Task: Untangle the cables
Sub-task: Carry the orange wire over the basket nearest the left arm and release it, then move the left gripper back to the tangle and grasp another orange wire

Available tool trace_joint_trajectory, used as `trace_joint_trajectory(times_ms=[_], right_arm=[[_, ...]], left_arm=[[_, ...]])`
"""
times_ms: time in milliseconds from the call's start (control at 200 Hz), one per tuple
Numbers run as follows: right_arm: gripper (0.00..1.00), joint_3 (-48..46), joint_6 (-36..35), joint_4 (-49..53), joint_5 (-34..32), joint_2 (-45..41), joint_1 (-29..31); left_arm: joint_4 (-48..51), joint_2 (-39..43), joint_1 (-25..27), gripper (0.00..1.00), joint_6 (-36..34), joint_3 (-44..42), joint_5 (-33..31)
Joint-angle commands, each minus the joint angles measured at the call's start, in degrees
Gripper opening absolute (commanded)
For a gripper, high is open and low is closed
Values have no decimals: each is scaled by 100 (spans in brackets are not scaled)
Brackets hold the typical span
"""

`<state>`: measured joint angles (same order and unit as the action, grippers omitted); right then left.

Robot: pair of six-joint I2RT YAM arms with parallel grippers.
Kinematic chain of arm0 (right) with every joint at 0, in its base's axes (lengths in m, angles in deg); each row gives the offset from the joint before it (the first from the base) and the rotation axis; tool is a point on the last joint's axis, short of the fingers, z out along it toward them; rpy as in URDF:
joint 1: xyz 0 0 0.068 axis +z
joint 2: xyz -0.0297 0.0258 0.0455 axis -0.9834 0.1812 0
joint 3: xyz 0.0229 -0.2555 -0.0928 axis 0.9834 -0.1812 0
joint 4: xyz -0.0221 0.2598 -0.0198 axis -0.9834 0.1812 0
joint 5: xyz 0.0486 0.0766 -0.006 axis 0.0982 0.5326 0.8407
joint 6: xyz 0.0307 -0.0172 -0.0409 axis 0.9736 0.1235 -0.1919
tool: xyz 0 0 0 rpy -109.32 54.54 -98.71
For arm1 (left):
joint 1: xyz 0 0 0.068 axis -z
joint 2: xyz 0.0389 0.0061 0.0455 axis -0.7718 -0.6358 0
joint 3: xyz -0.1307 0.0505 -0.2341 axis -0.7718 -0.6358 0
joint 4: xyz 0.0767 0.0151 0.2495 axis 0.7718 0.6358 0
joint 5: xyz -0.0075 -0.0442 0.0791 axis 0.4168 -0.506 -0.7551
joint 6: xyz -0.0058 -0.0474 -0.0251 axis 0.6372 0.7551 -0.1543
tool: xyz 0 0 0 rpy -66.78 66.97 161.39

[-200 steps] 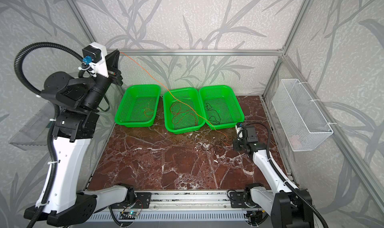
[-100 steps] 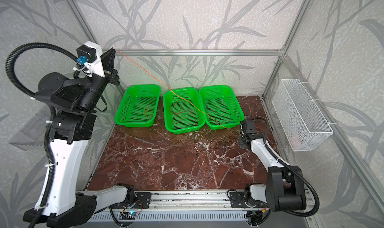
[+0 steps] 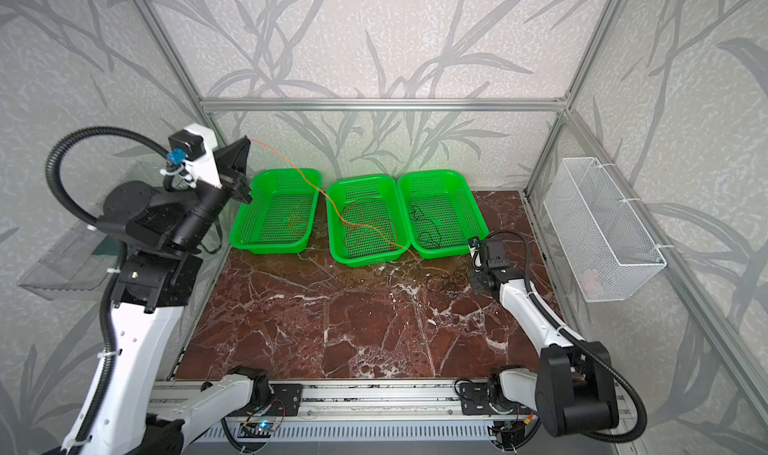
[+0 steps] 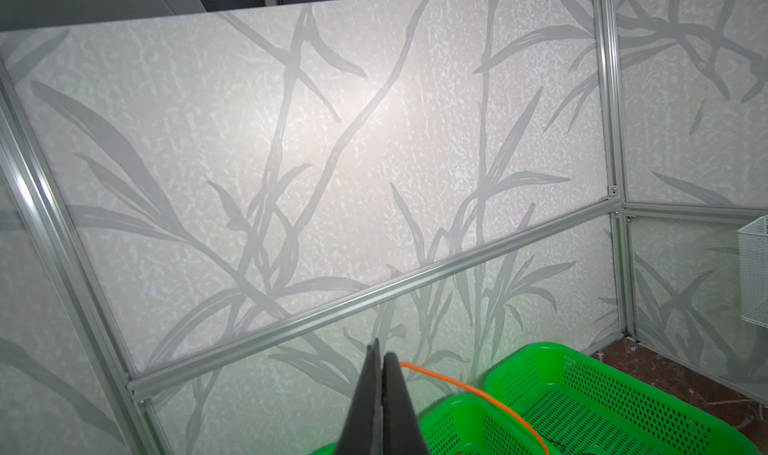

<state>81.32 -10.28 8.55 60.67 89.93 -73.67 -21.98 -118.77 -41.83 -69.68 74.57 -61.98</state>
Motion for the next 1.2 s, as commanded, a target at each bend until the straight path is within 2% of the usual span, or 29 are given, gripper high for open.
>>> trace_joint_trajectory(times_ms=[0, 220, 380, 420, 470, 560, 675, 715, 740, 800, 880, 960, 985, 1010, 1035, 1070, 1145, 1195], right_arm=[[0, -75, 111, -80, 405, -233, 3], [0, 129, 257, 13, 735, -406, 15], [0, 260, 259, 86, 986, -542, 95], [0, 287, 293, 121, 1043, -560, 105], [0, 322, 333, 168, 1104, -580, 129], [0, 368, 418, 208, 1271, -593, 156], [0, 479, 519, 305, 1352, -571, 193], [0, 533, 536, 344, 1413, -549, 202], [0, 571, 548, 372, 1443, -545, 211], [0, 642, 559, 415, 1485, -527, 236], [0, 708, 571, 470, 1526, -509, 283], [0, 754, 569, 549, 1540, -501, 353], [0, 751, 574, 560, 1521, -508, 380], [0, 740, 574, 573, 1504, -517, 407], [0, 731, 574, 575, 1500, -522, 427], [0, 716, 583, 584, 1483, -527, 454], [0, 685, 590, 625, 1447, -544, 509], [0, 672, 614, 646, 1426, -561, 527]], left_arm=[[-174, 578, -34, 0, 701, -1085, -72], [-27, 1713, -33, 0, 1313, -3146, -344], [297, 2326, -32, 1, 1478, -4103, -232], [333, 2432, -34, 9, 1498, -4282, -124], [416, 2545, -34, 27, 1487, -4450, 3], [493, 2673, -32, 52, 1344, -4664, 262], [742, 2640, -32, 77, 926, -4652, 619], [911, 2573, -26, 95, 788, -4603, 750], [1012, 2522, -21, 99, 695, -4561, 876], [1082, 2351, 8, 99, 553, -4495, 1246], [776, 1956, 241, 88, 512, -4424, 1844], [222, 1377, 873, 67, 466, -4329, 2050], [64, 1169, 1168, 56, 372, -4289, 1961], [-86, 955, 1503, 41, 247, -4231, 1826], [-205, 684, 1824, 35, 92, -4150, 1691], [-316, 304, 2226, 35, -174, -4011, 1526], [-493, -602, 2817, 53, -587, -3581, 1432], [-682, -1235, 3092, 57, -735, -3265, 1426]])
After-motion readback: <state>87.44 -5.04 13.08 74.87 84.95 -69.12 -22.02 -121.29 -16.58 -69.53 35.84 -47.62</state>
